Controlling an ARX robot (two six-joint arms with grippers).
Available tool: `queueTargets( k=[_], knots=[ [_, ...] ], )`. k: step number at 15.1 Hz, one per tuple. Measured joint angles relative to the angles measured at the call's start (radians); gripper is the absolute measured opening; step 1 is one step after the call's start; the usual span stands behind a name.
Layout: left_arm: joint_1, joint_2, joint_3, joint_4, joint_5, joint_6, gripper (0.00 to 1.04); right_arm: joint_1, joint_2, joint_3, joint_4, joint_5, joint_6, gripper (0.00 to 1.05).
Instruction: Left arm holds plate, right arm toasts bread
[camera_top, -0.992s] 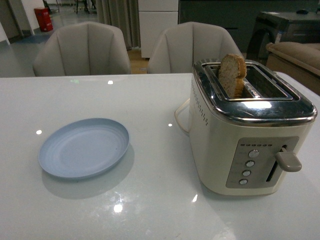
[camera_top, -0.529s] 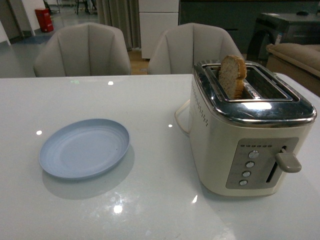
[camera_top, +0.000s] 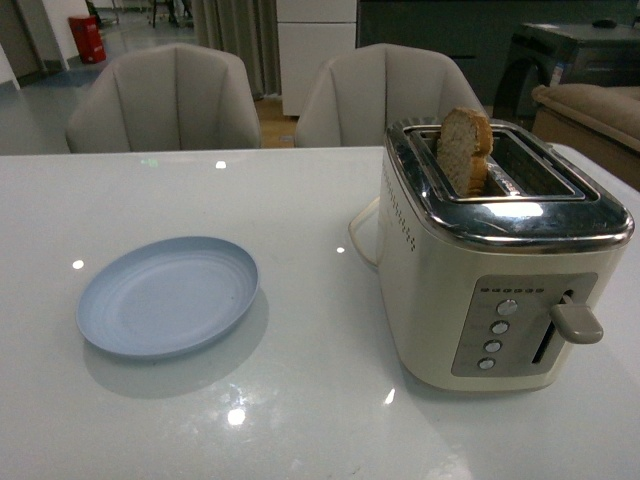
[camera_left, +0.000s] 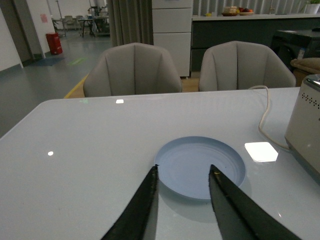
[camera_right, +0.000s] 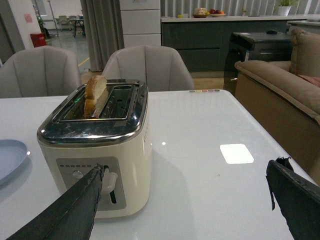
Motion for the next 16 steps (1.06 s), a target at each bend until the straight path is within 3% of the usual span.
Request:
queueTargets(
  k=[5, 16],
  knots=[
    [0.0, 0.0, 0.0, 0.0, 0.0, 0.0, 0.96, 0.0, 0.0, 0.0, 0.0, 0.0, 0.0, 0.98],
    [0.0, 0.0, 0.0, 0.0, 0.0, 0.0, 0.98, 0.0, 0.0, 0.0, 0.0, 0.0, 0.0, 0.98]
  ],
)
